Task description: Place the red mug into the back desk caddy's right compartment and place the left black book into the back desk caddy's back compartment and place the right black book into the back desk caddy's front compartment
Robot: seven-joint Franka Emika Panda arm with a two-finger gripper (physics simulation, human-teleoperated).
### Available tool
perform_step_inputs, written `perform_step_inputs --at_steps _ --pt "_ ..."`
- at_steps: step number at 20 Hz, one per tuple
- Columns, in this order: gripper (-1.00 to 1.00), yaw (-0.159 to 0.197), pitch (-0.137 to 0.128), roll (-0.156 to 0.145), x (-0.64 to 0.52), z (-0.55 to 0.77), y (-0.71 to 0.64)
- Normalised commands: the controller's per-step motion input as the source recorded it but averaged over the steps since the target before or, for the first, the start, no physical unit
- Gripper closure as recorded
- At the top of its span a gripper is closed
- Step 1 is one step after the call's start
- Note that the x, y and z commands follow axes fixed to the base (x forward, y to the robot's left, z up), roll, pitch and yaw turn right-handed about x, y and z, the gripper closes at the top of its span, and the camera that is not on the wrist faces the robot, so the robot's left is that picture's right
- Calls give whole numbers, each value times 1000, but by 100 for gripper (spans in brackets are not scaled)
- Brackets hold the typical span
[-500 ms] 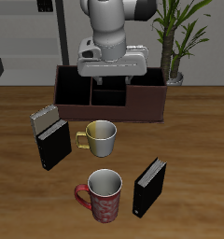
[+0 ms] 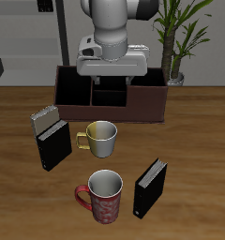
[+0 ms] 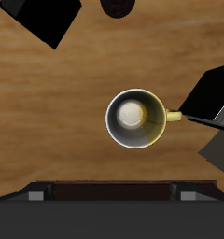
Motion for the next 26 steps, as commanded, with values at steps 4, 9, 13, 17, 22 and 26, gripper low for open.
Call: perform_step_inputs --at_steps 4,9,13,17,22,26 --pt "-100 33 -56 -56 245 142 -76" --pt "-100 -61 5 45 335 83 -77" --pt "-100 17 -49 2 482 225 -22" --pt "-100 -45 -25 -20 530 213 11" --pt "-100 -15 -25 -29 649 210 102" --pt "-100 -60 24 -14 329 49 -65"
